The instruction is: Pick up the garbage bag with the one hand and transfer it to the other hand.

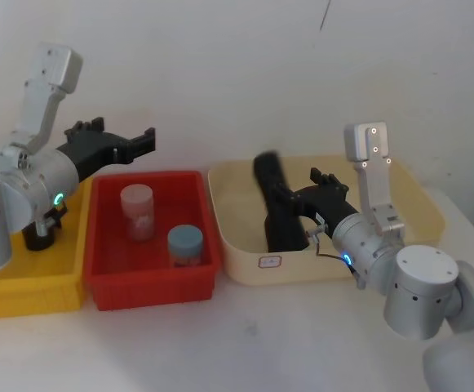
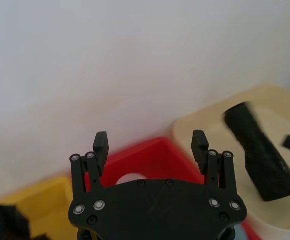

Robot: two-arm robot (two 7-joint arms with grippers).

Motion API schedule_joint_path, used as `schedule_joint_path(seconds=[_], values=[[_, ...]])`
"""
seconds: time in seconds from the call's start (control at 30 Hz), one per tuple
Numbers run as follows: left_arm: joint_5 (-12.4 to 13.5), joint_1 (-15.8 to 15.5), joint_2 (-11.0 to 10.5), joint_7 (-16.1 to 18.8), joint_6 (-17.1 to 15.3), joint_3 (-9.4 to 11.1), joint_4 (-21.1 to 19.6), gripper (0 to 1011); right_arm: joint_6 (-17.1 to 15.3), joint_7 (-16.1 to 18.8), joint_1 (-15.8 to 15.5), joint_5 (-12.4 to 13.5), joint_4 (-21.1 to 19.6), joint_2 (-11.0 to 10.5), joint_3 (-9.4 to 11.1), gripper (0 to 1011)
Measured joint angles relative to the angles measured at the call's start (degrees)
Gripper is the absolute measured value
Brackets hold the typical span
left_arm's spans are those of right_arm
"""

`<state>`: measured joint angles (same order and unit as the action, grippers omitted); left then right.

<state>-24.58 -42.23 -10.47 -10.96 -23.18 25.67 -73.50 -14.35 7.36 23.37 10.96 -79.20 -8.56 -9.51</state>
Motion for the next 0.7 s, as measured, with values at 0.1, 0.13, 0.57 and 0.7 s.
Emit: schedule_joint_path(seconds=[0.1, 0.13, 0.57, 0.7], values=[[1.0, -0.1, 0.4, 2.4, -1.1, -0.1, 0.8, 1002, -0.1, 0.0, -0.1, -0.1, -0.1, -0.2, 0.1, 814], [1.3, -0.1, 0.5, 3.0, -1.3, -0.1, 0.9, 1002, -0.1, 0.0, -0.1, -0.1, -0.1, -0.2, 0.1, 849], [5.0, -1.3, 2.4, 11.2, -4.6, -0.3, 5.2, 1002, -0.6, 0.9, -0.4, -0.2, -0.8, -0.6, 0.2, 1000], [5.5, -1.4, 2.7, 12.3, -5.1, -0.3, 5.8, 1002, -1.2, 2.2, -0.6, 0.0, -1.6, -1.0, -0.1, 1000]])
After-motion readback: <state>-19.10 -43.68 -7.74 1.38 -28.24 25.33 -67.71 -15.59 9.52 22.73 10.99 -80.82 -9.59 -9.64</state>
